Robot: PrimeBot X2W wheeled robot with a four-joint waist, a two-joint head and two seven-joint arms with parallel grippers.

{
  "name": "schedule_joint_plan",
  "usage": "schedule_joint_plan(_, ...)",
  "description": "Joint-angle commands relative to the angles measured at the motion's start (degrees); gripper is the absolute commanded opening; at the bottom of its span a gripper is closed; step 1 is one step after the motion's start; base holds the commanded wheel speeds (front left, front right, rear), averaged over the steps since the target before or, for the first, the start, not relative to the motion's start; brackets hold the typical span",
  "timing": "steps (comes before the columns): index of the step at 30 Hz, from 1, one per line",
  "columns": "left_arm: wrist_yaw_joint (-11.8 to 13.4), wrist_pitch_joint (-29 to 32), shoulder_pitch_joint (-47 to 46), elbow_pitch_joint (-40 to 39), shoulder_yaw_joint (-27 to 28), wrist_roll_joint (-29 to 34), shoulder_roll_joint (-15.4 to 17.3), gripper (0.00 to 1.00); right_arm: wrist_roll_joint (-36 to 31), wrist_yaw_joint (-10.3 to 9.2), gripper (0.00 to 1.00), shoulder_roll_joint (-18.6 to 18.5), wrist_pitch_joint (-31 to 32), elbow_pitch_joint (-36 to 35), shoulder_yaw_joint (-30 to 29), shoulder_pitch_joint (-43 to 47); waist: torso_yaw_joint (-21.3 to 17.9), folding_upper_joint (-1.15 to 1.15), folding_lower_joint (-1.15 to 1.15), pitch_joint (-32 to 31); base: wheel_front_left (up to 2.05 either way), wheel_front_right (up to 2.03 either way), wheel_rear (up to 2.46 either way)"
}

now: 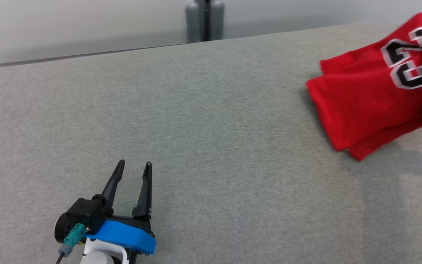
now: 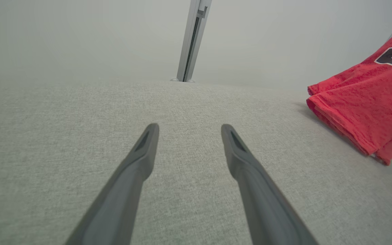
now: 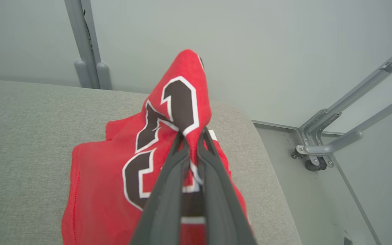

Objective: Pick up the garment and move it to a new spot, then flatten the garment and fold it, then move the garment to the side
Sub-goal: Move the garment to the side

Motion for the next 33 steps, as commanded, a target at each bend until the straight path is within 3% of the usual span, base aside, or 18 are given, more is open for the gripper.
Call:
schedule_joint_plan(1, 0.07, -0.41, 0.17, 0.05, -0.11, -0.13, 0.18, 1.0, -0.45, -0.01, 0.0, -1.22, 0.16, 0.49, -0.7, -1.18, 1.02, 0.0, 0.0, 0.6, 0.0, 0.0, 0.0)
schedule_joint_plan(4, 0.0, -0.44, 0.12, 0.11, -0.37, -0.16, 0.16, 1.0, -2.75, -0.02, 0.0, -4.37, 0.24, 2.39, -2.54, -1.62, 2.56, 0.0, 0.0, 1.16, 0.0, 0.0, 0.0)
schedule_joint_plan(7, -0.1, -0.54, -0.25, 0.01, -0.65, -0.06, 0.17, 1.0, -5.7, -0.02, 1.0, -5.59, -1.69, 4.51, -5.77, -1.97, 3.86, 0.0, 0.0, 1.86, 0.0, 0.0, 0.0)
schedule_joint_plan(15, 0.27, -0.63, -0.48, 0.14, -0.52, -0.31, 0.47, 1.0, -10.83, -0.01, 1.0, -1.63, -7.22, 9.72, -9.96, -0.14, 5.11, 0.0, 0.0, 2.17, 0.0, 0.0, 0.0)
schedule_joint_plan(25, 1.28, -0.82, 0.59, -0.01, 1.61, -1.7, 0.79, 1.0, -9.65, -0.01, 1.0, 3.76, -15.24, 9.57, -5.46, -0.87, 4.24, 0.0, 0.0, -1.71, 0.0, 0.0, 0.0)
schedule_joint_plan(33, 3.01, -0.89, 2.87, 0.59, 4.14, -3.42, 0.38, 1.0, -7.19, -0.01, 1.0, 10.12, -22.88, 6.7, -3.77, 5.52, 5.7, 0.0, 0.0, -7.3, 0.0, 0.0, 0.0)
